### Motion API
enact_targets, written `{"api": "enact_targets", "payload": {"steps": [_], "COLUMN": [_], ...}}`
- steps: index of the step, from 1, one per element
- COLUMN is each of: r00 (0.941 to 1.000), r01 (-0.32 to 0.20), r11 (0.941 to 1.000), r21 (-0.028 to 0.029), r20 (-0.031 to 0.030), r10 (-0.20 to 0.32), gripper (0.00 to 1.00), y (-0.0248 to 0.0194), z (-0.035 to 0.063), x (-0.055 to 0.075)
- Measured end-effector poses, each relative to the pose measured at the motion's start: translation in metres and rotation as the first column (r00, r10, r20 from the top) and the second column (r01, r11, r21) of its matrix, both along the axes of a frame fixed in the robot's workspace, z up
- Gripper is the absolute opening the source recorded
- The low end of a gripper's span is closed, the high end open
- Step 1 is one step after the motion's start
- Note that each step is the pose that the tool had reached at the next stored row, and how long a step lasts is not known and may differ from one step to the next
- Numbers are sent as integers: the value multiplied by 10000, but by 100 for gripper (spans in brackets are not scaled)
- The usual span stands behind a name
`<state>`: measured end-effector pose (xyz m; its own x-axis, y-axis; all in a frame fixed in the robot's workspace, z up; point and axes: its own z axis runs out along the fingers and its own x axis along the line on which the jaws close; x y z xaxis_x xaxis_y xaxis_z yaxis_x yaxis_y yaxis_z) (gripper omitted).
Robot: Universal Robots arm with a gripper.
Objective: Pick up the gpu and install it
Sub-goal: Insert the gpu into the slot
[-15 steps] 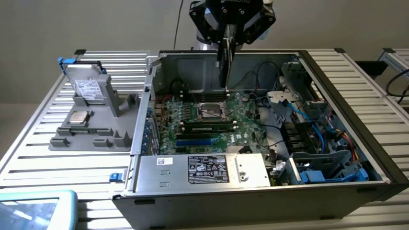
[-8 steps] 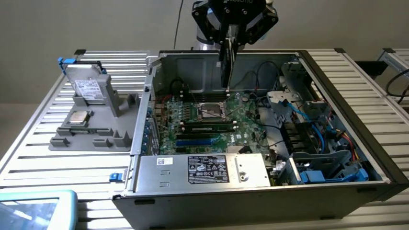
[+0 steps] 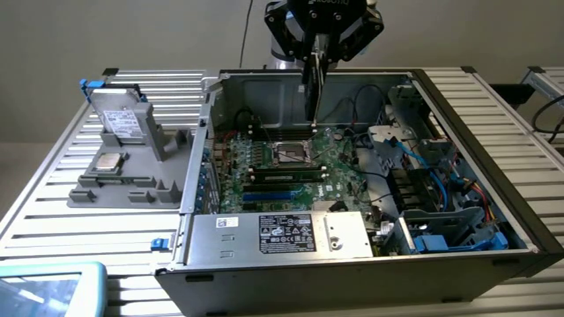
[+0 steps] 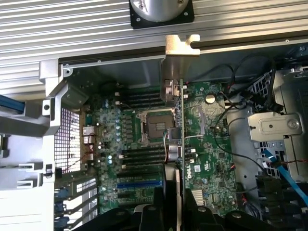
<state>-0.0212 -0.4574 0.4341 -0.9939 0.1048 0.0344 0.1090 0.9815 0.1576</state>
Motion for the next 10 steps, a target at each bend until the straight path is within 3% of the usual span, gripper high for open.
{"api": "enact_targets", "payload": {"steps": [5,10], "r00": [9999,9949], "r01": [-104,-1007], "r11": [9999,9949], "r21": [6,5], "r20": [0,0], "r10": [104,1007], "gripper": [27,27], "y": [-1,0], "z": [0,0], "x": [3,2]}}
